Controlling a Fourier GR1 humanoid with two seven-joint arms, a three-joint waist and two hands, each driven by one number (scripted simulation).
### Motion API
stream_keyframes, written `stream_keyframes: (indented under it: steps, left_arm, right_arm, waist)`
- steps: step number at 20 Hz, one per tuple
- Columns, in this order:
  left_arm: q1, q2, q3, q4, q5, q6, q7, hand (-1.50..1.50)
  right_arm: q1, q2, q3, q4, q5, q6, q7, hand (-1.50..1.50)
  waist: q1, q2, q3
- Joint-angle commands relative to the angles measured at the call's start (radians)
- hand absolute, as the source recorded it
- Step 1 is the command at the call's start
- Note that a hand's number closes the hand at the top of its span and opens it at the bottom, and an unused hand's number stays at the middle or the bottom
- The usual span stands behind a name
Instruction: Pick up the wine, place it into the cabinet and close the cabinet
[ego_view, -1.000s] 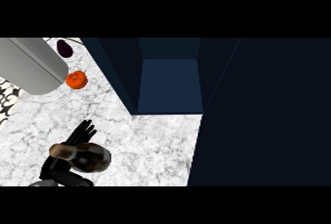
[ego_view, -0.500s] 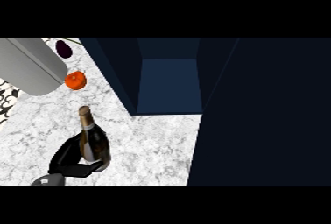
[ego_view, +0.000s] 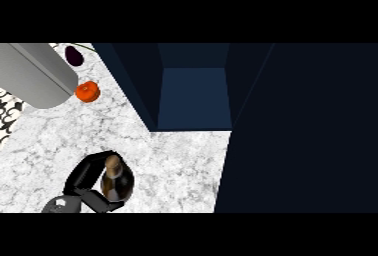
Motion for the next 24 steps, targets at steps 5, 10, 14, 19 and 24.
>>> stream_keyframes:
  steps: [5,10,14,19,24]
  left_arm:
    - [-0.059,-0.116,0.081,-0.029,0.067,0.201,-0.054,1.50]
    - [-0.026,-0.197,0.096,-0.211,0.090,0.370,0.005,1.50]
    - [-0.031,-0.213,-0.024,-0.279,0.121,0.417,0.047,1.50]
    - [0.032,-0.214,-0.189,-0.556,0.252,0.462,0.264,1.50]
    - [0.005,-0.214,-0.284,-0.684,0.313,0.589,0.406,1.50]
  right_arm:
    - [-0.002,-0.004,-0.025,-0.051,-0.065,-0.001,0.050,-1.50]
    - [-0.001,-0.003,0.041,-0.090,-0.002,-0.025,0.108,-1.50]
    - [0.104,0.008,0.006,-0.104,-0.046,0.016,0.023,-1.50]
    - [0.073,-0.023,-0.090,-0.124,-0.133,0.013,0.083,-1.50]
    - [0.062,0.001,-0.054,-0.106,-0.109,0.006,0.058,-1.50]
  waist:
    - [0.003,0.002,0.000]
    - [0.014,-0.006,0.000]
    - [0.008,0.002,0.001]
    - [0.007,-0.007,0.002]
    - [0.008,-0.001,0.001]
